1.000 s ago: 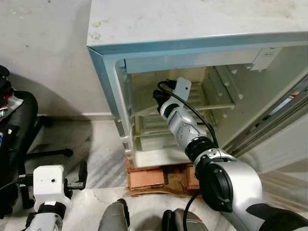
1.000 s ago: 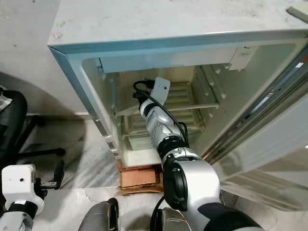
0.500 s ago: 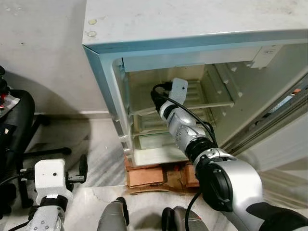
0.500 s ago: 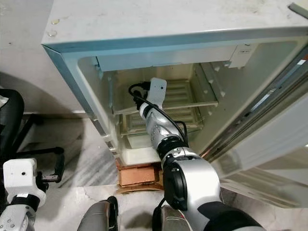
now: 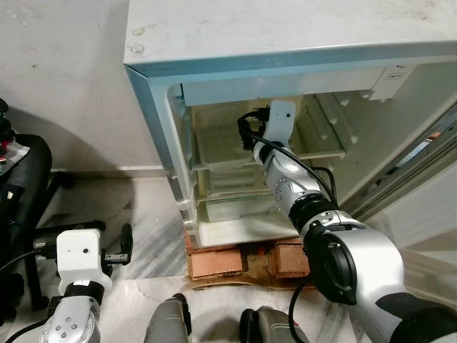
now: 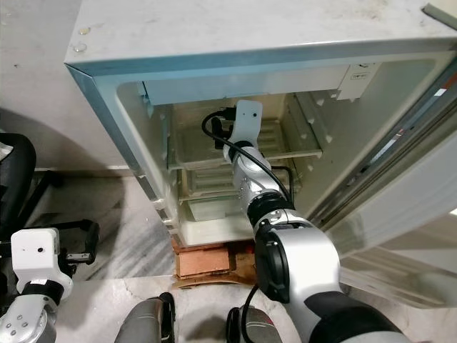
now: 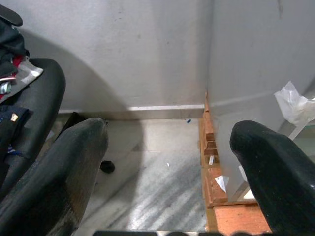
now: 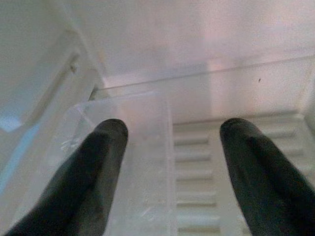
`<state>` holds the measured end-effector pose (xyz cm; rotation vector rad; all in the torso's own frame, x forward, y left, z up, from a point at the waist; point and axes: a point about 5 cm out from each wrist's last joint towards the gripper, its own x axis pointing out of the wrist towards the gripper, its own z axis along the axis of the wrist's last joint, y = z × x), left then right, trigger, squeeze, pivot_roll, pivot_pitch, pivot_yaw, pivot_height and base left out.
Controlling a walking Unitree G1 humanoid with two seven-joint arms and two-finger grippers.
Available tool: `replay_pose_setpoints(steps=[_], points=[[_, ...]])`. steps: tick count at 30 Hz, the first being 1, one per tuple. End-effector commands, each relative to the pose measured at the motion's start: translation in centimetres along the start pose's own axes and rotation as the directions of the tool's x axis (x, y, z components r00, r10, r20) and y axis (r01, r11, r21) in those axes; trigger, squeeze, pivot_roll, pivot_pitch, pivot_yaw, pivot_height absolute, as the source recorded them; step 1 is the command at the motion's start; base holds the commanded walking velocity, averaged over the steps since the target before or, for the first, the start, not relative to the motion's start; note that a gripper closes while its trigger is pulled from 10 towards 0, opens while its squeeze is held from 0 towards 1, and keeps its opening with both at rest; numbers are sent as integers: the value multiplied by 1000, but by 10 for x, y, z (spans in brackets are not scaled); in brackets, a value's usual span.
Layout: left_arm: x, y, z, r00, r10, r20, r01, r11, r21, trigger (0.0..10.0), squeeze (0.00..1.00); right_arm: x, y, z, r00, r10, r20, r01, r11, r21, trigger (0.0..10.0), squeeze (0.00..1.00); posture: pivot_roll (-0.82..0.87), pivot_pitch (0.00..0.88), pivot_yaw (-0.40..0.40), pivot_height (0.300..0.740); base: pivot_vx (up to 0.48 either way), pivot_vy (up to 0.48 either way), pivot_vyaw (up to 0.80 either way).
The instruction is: Restocking fridge
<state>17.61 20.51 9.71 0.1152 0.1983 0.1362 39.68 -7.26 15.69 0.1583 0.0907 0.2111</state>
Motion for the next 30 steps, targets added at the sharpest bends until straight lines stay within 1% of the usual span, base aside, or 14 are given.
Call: replay_pose_setpoints(steps=[1,8,11,12,14,15,16,17,20,24,26,27,28,30], points=[[-2,4,-6,1000,17,-25,-17,1000,15,10000,0,1,2,2,1000,27,7,-26,999,-36,10000,1000,238,189,-31,740,0,0,0],[9,5,-4,999,51,-18,-50,998,42,10000,0,-1,-11,6,996,83,23,-81,991,-108,10000,1000,218,179,-30,740,0,0,0],[14,4,-2,999,37,-8,-36,998,60,10000,0,-4,-15,4,992,126,21,-121,980,-157,10000,1000,188,177,-31,740,0,0,0],[18,6,1,1000,18,13,-19,996,85,10000,0,-7,-19,2,986,167,19,-161,968,-193,10000,1000,169,185,-30,740,0,0,0],[18,6,1,1000,18,13,-19,996,85,10000,0,-7,-19,2,986,167,19,-161,968,-193,10000,1000,169,185,-30,740,0,0,0],[23,12,2,999,24,25,-26,995,92,10000,0,-12,-26,-3,980,196,33,-184,959,-215,10000,667,146,166,-32,740,0,0,0],[24,14,2,999,28,26,-30,995,91,10000,0,-15,-29,-6,978,205,39,-192,956,-223,10000,667,139,163,-35,740,0,0,0],[26,14,2,999,29,29,-31,995,90,10000,0,-20,-31,-9,974,219,55,-200,951,-237,10000,0,134,160,-40,740,0,0,0],[28,13,2,999,26,33,-29,996,90,10000,0,-26,-34,-12,968,235,82,-207,943,-262,10000,0,126,142,-55,740,0,0,0],[30,10,-1,999,16,32,-19,996,89,10000,0,-38,-38,-20,974,193,122,-162,960,-227,10000,0,117,119,-52,740,0,0,0],[32,8,-1,999,10,32,-12,996,88,10000,0,-52,-40,-28,978,134,161,-102,976,-192,10000,0,115,106,-49,740,0,0,0],[32,8,-1,999,10,32,-12,996,88,10000,0,-52,-40,-28,978,134,161,-102,976,-192,10000,0,115,106,-49,740,0,0,0],[33,8,-1,999,5,34,-8,996,85,10000,0,-66,-43,-37,981,81,175,-51,984,-168,10000,0,110,97,-48,740,0,0,0],[33,8,-1,999,2,36,-5,997,83,10000,0,-74,-46,-45,985,47,168,-21,988,-151,10000,0,101,89,-45,740,0,0,0]])
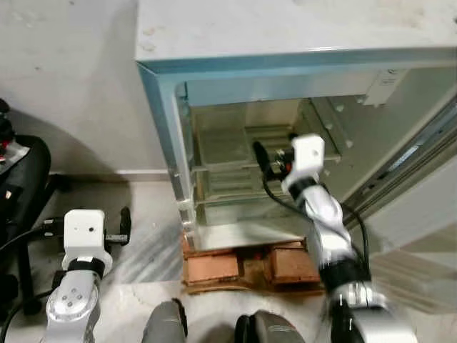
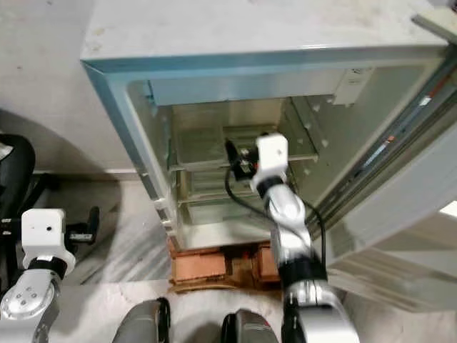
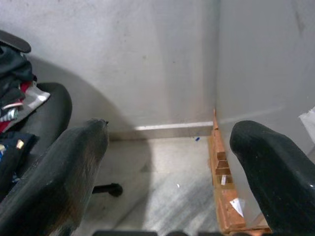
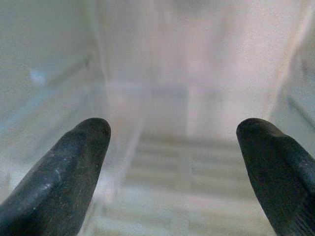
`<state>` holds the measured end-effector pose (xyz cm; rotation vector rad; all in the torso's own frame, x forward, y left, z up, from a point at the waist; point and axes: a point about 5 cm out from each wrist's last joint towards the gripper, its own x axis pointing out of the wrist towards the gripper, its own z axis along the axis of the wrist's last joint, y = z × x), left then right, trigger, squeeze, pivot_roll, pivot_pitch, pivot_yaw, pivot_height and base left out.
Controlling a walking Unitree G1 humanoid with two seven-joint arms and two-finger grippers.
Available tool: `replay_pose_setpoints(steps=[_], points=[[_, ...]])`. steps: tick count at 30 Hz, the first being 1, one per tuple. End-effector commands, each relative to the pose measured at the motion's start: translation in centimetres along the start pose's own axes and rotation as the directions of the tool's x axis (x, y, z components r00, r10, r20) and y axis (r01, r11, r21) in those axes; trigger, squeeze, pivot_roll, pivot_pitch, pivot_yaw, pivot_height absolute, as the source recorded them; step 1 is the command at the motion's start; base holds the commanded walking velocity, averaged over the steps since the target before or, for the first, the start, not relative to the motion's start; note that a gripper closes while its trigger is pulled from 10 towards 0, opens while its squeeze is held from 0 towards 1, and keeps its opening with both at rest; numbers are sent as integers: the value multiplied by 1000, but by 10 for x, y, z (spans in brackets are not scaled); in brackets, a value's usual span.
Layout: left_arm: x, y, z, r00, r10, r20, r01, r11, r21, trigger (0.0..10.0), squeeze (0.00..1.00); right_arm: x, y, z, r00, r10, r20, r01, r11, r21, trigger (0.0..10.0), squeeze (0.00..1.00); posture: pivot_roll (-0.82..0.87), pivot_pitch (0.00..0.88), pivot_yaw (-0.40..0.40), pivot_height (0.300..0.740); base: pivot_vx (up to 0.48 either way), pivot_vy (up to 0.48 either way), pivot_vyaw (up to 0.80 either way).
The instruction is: Restocking fridge
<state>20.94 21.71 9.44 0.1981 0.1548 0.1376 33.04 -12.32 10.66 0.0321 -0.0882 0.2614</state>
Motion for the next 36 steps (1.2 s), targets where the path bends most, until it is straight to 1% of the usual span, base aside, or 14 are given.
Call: replay_pose_setpoints(steps=[1,3,5,6,8,11,14,20,23,26,27,30,34,36], points=[[-2,0,-4,1000,-9,-12,9,1000,4,10000,0,-2,-3,4,1000,-24,10,24,1000,-6,10000,0,101,89,-45,740,0,0,0],[-3,-3,-7,1000,-19,-17,19,1000,-6,10000,0,-14,-4,-4,999,-30,-16,30,1000,-2,10000,0,101,89,-45,740,0,0,0],[-3,-5,-8,999,-26,-20,25,1000,-10,10000,0,-20,-2,-7,1000,1,-27,-1,1000,17,10000,0,94,78,-44,740,0,0,0],[-4,-6,-10,999,-29,-22,29,999,-14,10000,0,-25,-1,-6,999,23,-32,-22,999,41,10000,0,89,68,-44,740,0,0,0],[-4,-6,-11,999,-30,-23,29,999,-17,10000,0,-30,-4,-4,999,11,-45,-9,999,39,10000,0,88,67,-45,740,-122,0,0],[-4,-6,-12,999,-27,-25,26,999,-24,10000,0,-30,-11,-4,997,-35,-62,38,998,42,10000,0,87,65,-46,740,-276,0,0],[-4,-6,-12,999,-26,-25,26,999,-26,10000,0,-29,-13,-2,997,-39,-67,43,998,48,10000,0,85,64,-45,740,-286,0,0],[-2,-8,-8,999,-37,-11,36,999,-16,10000,0,-29,-10,-1,997,-23,-80,26,999,38,10000,0,79,80,-36,740,-296,0,0],[1,-9,-1,999,-45,21,45,999,-3,10000,0,-27,-9,0,996,-27,-86,30,999,41,10000,0,76,77,-35,740,-296,0,0],[3,-16,6,996,-75,54,74,997,26,10000,0,-28,-9,-2,996,-29,-90,32,999,40,10000,0,75,67,-37,740,-296,0,0],[4,-20,9,992,-103,70,99,994,53,10000,0,-28,-8,-2,996,-21,-92,25,999,42,10000,0,74,58,-38,740,-296,0,0],[6,-23,8,987,-146,73,140,987,85,10000,0,-27,-5,-3,996,-3,-94,7,999,36,10000,0,70,46,-40,740,-296,0,0],[13,-18,8,983,-163,81,153,981,118,10000,0,-22,-4,-2,996,-5,-88,7,1000,29,10000,0,68,31,-41,740,-304,0,0],[20,-15,13,980,-173,103,158,978,139,10000,0,-19,-5,-1,996,-11,-86,13,1000,24,10000,0,72,19,-43,740,-307,0,0]])
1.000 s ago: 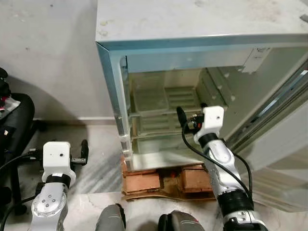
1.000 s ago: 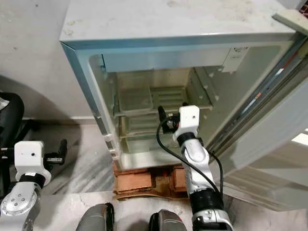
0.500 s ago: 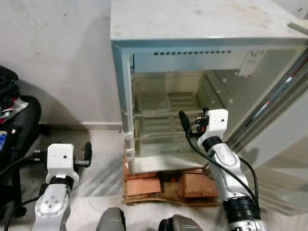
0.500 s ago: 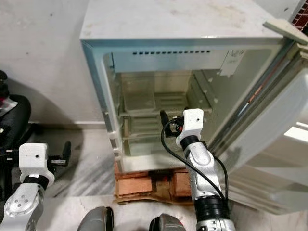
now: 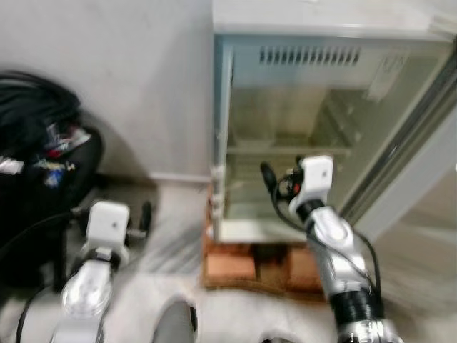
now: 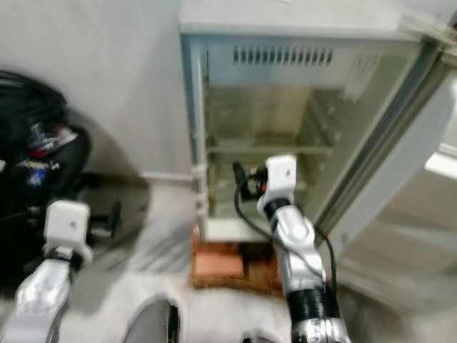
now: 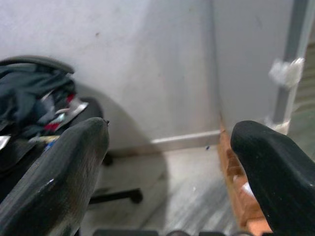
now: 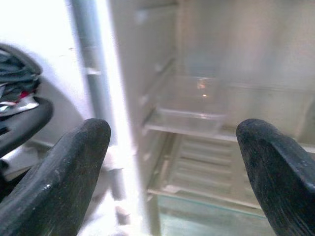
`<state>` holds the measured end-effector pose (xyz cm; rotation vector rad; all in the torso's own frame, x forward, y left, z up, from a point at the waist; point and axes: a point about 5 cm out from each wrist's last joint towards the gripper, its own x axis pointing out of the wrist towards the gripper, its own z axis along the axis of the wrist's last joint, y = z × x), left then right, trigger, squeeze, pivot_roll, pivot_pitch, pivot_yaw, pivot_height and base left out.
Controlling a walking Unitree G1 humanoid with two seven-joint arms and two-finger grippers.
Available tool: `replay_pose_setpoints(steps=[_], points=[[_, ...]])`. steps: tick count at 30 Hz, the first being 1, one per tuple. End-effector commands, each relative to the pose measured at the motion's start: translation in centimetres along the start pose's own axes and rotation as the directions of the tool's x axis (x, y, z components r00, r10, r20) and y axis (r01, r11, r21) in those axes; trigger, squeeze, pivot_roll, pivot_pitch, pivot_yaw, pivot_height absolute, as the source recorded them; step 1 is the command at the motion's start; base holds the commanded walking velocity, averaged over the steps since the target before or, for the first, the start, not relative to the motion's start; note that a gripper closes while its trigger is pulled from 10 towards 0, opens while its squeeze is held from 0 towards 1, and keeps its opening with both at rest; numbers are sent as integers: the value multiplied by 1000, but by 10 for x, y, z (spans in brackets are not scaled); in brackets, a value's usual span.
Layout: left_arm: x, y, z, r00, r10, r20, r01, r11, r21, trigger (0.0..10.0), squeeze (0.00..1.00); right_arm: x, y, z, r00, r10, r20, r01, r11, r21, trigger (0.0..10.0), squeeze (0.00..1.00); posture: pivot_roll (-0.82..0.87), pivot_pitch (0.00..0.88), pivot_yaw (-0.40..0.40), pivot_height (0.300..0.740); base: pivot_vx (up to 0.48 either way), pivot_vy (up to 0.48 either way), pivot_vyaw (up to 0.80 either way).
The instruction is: Restocking fridge
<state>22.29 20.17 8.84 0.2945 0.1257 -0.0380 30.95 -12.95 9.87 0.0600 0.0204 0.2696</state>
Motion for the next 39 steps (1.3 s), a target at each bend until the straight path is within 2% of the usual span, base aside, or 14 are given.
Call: replay_pose_setpoints(steps=[1,4,5,6,8,10,13,18,22,24,30,33,35,39], points=[[12,8,17,997,-7,74,5,999,33,10000,0,4,-4,6,1000,-18,18,19,1000,-20,10000,0,73,12,-45,740,-307,0,0],[30,7,29,992,-39,123,36,999,24,10000,0,4,-5,4,1000,-19,12,19,1000,-21,10000,0,73,0,-57,740,-301,0,0],[30,7,29,992,-39,123,36,999,24,10000,0,4,-5,4,1000,-19,12,19,1000,-21,10000,0,73,0,-57,740,-281,0,0],[38,1,34,986,-65,153,62,998,25,10000,0,5,-5,1,1000,-22,6,22,1000,-21,10000,0,64,0,-55,740,-255,0,0],[41,-8,37,980,-85,179,87,996,-2,10000,0,3,-4,-2,1000,-30,1,30,999,-21,10000,0,45,0,-42,740,0,0,0],[39,-15,33,983,-83,166,92,995,-47,10000,0,1,-4,-3,999,-39,3,39,999,-25,10000,0,29,0,-27,740,0,0,0],[25,-26,22,983,-83,162,100,990,-100,10000,0,-5,-10,-2,997,-77,28,78,995,-59,10000,0,5,0,-9,740,0,0,0],[18,-28,17,992,-8,129,33,980,-194,10000,0,-14,-23,-4,989,-143,26,145,988,-61,10000,0,-7,0,2,740,0,0,0],[15,-22,18,992,36,123,-12,981,-196,10000,0,-19,-28,-6,985,-172,12,172,982,-80,10000,0,-2,0,14,740,0,0,0],[16,-18,22,989,54,139,-30,984,-176,10000,0,-19,-25,-9,988,-155,9,155,976,-153,10000,0,-4,0,18,740,0,0,0],[16,-13,29,984,87,153,-63,986,-156,10000,0,-20,-20,-13,987,-158,-1,157,981,-116,10000,0,2,0,20,740,0,0,0],[15,-20,24,989,65,134,-42,985,-167,10000,0,-21,-15,-21,986,-166,-20,161,975,-150,10000,0,12,0,13,740,0,-170,0],[13,-27,22,992,39,121,-17,984,-179,10000,0,-21,-12,-26,989,-134,-69,123,982,-140,10000,0,13,0,11,740,0,-311,0],[10,-32,17,994,28,102,-9,983,-182,10000,0,-20,-12,-25,991,-109,-81,101,990,-94,10000,0,14,1,6,740,0,-332,0]])
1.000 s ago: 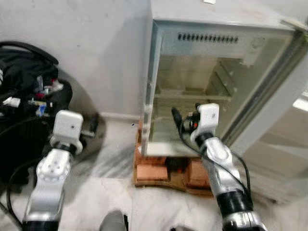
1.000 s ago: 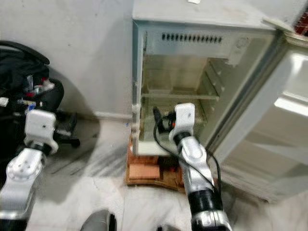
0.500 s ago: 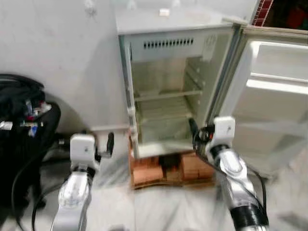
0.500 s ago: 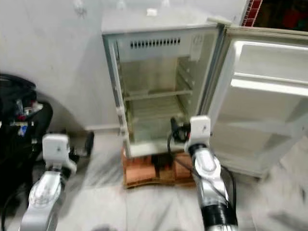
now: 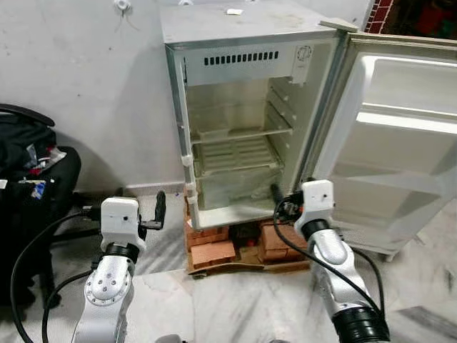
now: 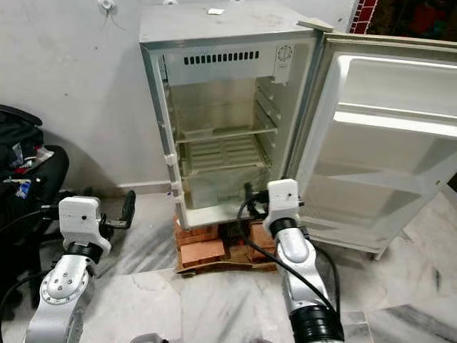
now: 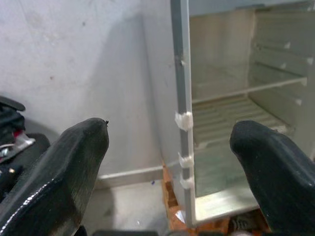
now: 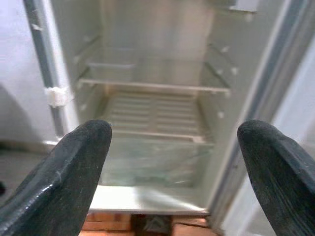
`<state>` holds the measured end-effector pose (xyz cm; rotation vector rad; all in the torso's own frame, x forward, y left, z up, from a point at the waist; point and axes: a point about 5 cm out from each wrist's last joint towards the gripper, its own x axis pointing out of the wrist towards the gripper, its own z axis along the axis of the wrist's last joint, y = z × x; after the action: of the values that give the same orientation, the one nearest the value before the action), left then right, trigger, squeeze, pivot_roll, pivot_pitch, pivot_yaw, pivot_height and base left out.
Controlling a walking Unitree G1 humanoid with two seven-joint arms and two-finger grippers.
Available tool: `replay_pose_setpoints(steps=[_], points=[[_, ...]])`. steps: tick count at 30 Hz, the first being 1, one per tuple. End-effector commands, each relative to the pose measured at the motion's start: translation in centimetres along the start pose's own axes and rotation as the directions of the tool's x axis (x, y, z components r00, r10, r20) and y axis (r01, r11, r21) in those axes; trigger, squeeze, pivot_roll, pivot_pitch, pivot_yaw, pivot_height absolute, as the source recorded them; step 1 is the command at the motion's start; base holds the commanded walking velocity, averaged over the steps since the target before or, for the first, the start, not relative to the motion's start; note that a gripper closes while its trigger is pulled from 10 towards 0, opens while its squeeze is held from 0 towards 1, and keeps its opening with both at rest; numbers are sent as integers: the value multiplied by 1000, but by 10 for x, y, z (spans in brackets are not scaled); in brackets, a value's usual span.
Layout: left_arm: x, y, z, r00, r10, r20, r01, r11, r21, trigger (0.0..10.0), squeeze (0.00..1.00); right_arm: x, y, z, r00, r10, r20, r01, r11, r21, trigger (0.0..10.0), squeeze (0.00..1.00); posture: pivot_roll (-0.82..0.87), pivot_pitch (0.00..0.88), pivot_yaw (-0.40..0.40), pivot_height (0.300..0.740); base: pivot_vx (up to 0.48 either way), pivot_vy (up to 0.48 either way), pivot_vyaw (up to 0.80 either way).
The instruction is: Restocking fridge
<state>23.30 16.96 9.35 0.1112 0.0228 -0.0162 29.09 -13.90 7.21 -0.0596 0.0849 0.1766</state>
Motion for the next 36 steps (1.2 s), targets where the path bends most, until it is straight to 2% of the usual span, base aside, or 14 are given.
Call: replay_pose_setpoints(steps=[1,7,36], points=[[-1,-4,1,1000,-9,-2,9,1000,-1,10000,0,2,-8,1,1000,-13,-12,13,999,35,10000,0,15,1,4,740,0,-360,0],[0,-5,0,1000,-10,-8,10,1000,-1,10000,0,4,-14,2,1000,-26,-10,27,999,47,10000,0,13,3,8,740,0,-354,0],[-3,-5,-5,1000,-13,-26,13,1000,16,10000,0,5,-13,3,1000,8,-4,-8,1000,27,10000,0,5,22,-2,740,0,-362,0]])
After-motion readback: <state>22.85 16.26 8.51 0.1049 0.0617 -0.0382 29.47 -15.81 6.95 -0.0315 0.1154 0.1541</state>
